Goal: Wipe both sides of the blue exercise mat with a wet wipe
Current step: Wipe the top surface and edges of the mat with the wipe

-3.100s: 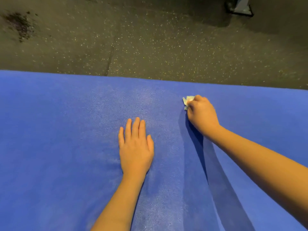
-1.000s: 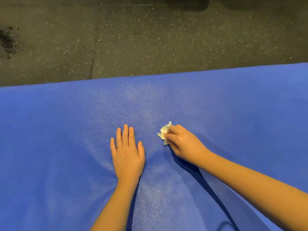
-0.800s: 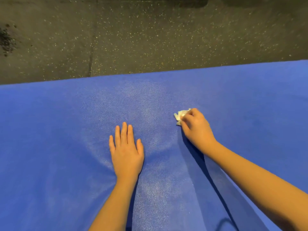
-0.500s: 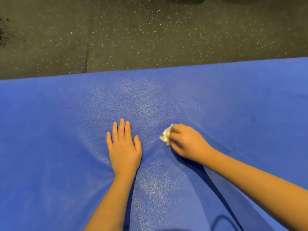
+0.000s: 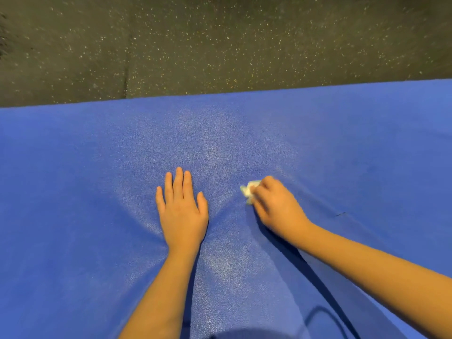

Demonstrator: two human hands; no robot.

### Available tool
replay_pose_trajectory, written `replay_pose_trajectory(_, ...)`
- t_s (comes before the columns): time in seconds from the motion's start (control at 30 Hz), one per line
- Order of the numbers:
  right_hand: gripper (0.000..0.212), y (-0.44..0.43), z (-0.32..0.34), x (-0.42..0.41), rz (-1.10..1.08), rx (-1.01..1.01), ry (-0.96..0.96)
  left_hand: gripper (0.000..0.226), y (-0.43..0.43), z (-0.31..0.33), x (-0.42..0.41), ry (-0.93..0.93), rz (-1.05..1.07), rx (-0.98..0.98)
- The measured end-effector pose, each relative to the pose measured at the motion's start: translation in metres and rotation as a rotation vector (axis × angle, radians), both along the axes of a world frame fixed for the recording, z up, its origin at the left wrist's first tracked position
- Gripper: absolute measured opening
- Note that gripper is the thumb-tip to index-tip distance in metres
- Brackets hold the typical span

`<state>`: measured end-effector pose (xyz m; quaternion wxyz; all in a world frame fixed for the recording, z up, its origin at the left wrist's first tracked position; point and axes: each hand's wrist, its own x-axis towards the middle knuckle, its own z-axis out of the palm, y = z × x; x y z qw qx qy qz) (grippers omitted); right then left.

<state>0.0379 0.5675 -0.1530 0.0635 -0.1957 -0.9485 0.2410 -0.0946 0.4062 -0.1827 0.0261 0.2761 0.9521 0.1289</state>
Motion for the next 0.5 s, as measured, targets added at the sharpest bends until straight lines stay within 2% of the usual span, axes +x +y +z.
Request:
replay_pose_trajectory(0.07,0.025,-0.015,0.01,0.015,0.378,-0.044,-0.042,0.06,0.0,0.0,0.0,0.001,-0.003,-0.003)
replay_pose_trajectory(0.13,0.017,-0.002,0.012,0.02,0.573,0.039,-0.069,0.06,0.0,0.0,-0.001,0.003,-0.003,-0.003)
replay_pose_trajectory(0.17,0.018,0.008,0.012,0.017,0.521,0.1,-0.069,0.06,0.0,0.0,-0.001,0.001,-0.003,-0.001)
replay_pose_trajectory(0.27,0.033,0.029,0.006,0.008,-0.008,0.155,-0.037,0.06,0.0,0.0,0.0,0.002,-0.002,0.001)
replay_pose_trajectory(0.3,0.035,0.024,0.003,0.01,-0.072,0.147,-0.028,0.06,0.0,0.0,0.0,0.003,-0.001,0.0)
replay_pose_trajectory(0.33,0.035,0.014,0.004,0.013,-0.023,0.122,-0.029,0.06,0.0,0.0,0.0,0.002,-0.002,0.0)
replay_pose_trajectory(0.43,0.02,-0.009,0.013,0.033,0.497,0.08,-0.071,0.06,0.0,0.0,0.0,0.006,-0.005,0.002)
replay_pose_trajectory(0.47,0.015,-0.004,0.014,0.035,0.585,0.114,-0.094,0.06,0.0,0.0,0.0,0.009,-0.003,0.002)
replay_pose_trajectory(0.5,0.014,0.006,0.014,0.036,0.571,0.155,-0.094,0.06,0.0,0.0,0.0,0.007,-0.003,0.0)
